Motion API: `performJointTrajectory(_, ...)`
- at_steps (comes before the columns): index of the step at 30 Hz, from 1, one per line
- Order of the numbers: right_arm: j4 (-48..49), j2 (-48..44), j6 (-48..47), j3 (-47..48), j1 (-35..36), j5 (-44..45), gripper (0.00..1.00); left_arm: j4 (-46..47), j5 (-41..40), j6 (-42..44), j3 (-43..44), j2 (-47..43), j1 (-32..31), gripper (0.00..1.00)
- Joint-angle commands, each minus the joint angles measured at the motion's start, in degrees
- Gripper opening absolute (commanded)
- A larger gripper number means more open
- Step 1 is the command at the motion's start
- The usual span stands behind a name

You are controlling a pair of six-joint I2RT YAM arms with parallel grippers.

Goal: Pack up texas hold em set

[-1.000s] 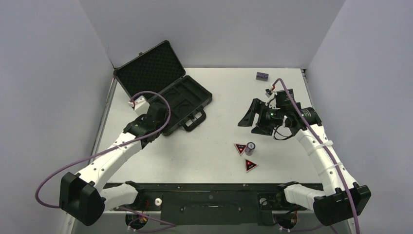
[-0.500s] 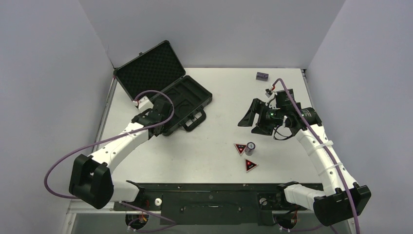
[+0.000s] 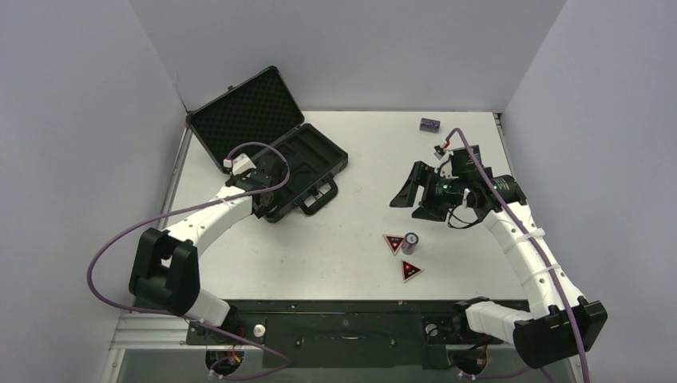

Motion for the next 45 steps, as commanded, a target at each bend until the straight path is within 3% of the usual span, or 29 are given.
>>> performJointTrajectory(1, 0.5, 0.5, -1.1, 1.1, -0.4, 0.7, 0.70, 2.1, -1.2, 1.3, 5.1, 1.8, 1.1, 0.00)
performJointTrajectory(18, -0.6, 3.4, -2.4, 3.1, -1.0, 0.7, 0.69, -0.3, -1.9, 2.6, 11.6, 10.2, 3.0, 0.00)
performJointTrajectory(38, -0.5, 5.1, -3.4, 3.8, -2.3, 0.0, 0.69, -11.8, -5.0, 2.1, 21.5, 18.1, 5.0, 0.00)
performJointTrajectory(45, -0.5, 5.9, -3.9, 4.1, -2.8, -0.5, 0.69, -11.6, -4.6, 3.2, 21.8, 18.4, 5.4, 0.07)
